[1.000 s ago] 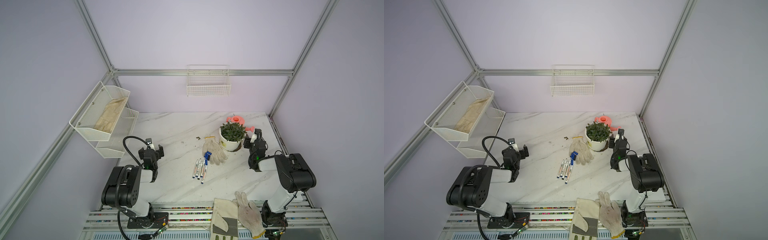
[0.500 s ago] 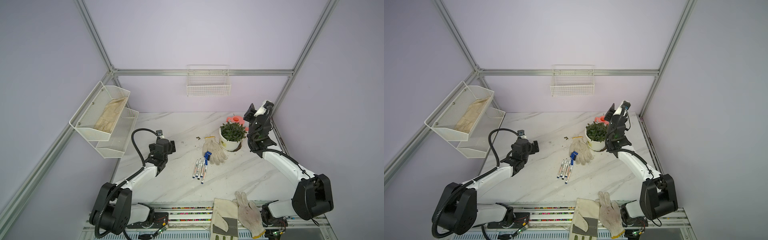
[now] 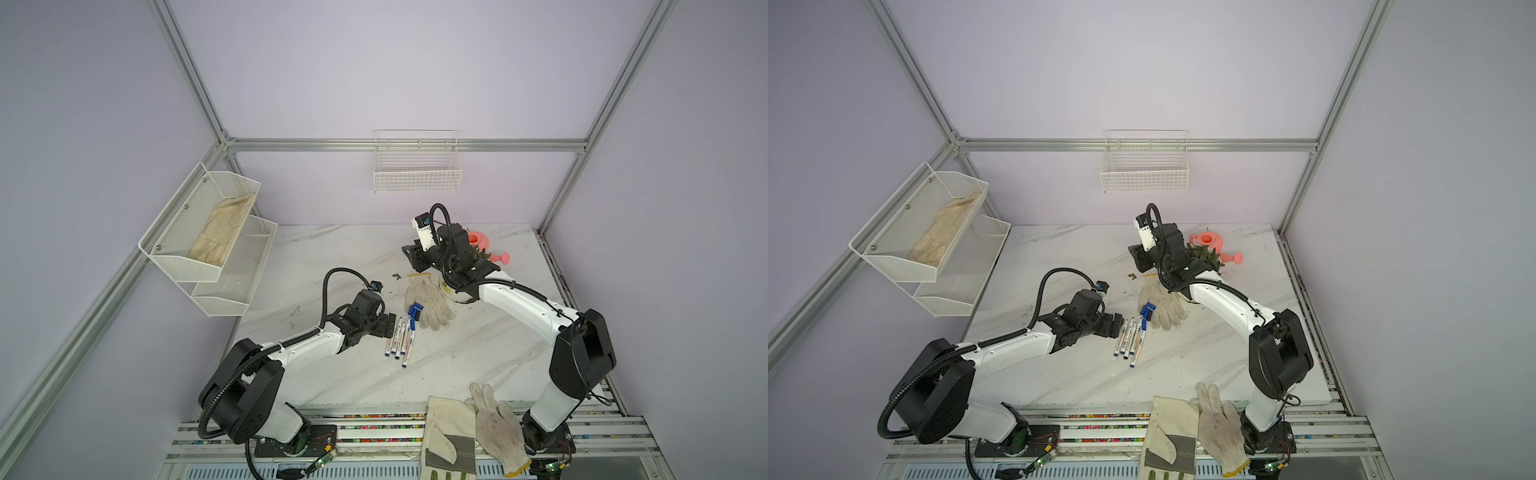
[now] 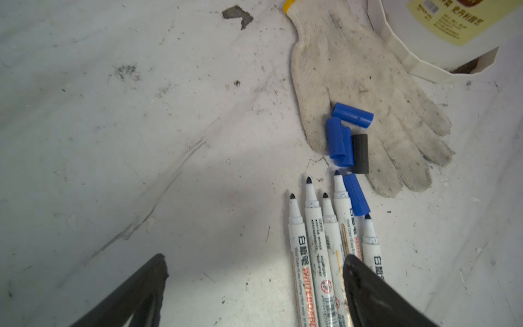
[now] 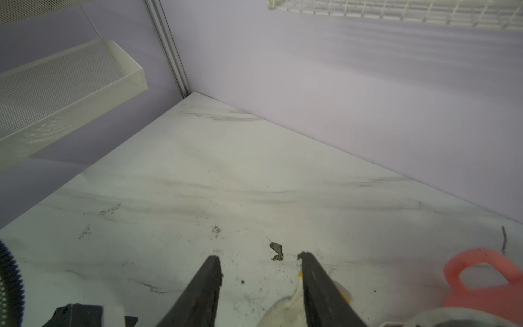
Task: Insert the pens into the pen caps
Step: 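Lower the left gripper onto a white marker while the right arm swings inward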
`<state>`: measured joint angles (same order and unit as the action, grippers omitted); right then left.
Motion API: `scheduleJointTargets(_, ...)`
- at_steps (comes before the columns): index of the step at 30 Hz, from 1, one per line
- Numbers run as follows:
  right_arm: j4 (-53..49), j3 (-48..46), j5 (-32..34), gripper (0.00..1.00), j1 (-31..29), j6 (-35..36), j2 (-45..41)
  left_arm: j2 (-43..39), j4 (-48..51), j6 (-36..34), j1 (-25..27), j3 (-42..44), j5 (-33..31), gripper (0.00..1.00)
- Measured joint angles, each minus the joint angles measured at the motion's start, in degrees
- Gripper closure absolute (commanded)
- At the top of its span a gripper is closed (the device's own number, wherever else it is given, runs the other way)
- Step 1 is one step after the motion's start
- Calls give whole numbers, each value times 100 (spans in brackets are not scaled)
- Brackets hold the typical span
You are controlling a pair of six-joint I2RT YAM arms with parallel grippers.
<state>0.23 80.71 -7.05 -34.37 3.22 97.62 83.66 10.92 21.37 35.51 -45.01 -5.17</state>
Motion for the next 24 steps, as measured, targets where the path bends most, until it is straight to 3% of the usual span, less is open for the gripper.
scheduleJointTargets(5,26,-48,-2,55,50,-57,-59,48,273,52,175,-70,162,16)
scheduleJointTargets(16,42,-103,302,59,50,-127,-131,393,680,68,385,-256,195,43)
scheduleJointTargets(24,42,-103,326,59,50,-138,-131,662,798,81,389,-378,249,45)
